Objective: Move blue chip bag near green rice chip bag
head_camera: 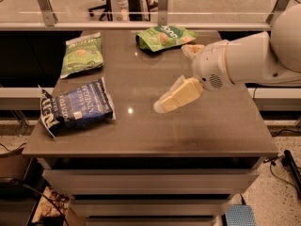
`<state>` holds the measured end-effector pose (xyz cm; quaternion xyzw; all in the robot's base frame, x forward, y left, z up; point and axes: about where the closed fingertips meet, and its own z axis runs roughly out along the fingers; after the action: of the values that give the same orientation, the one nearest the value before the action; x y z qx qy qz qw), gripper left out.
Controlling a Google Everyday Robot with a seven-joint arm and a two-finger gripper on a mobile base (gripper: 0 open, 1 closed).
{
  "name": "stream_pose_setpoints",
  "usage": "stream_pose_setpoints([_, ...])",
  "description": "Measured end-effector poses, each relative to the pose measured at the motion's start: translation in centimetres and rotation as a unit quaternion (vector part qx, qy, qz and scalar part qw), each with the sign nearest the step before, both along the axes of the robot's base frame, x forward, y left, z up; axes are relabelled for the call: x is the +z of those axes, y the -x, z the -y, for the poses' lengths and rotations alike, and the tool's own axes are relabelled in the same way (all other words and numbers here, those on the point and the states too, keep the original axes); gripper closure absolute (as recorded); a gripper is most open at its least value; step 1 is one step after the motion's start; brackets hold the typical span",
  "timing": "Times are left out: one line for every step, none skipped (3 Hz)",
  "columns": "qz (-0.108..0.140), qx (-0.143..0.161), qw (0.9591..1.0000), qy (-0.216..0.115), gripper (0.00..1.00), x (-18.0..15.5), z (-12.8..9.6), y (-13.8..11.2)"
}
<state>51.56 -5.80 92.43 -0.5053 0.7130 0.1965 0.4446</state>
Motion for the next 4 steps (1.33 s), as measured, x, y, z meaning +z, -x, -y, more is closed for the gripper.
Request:
stream_pose_setpoints([-0.002,0.030,0.9995,-0.008,0.00,-1.3,-3.1,-1.3])
stream_pose_setpoints([-0.006,0.057,0.9982,-0.016,0.00,-2.6,-5.8,-2.4])
stream_pose_setpoints([-0.011,0.084,0.9961,-0.023,0.00,-3.9,-8.4,-3.1])
stream_pose_setpoints([-0.019,0.114,0.9929,-0.030,0.00,-5.1,-11.1,-3.6])
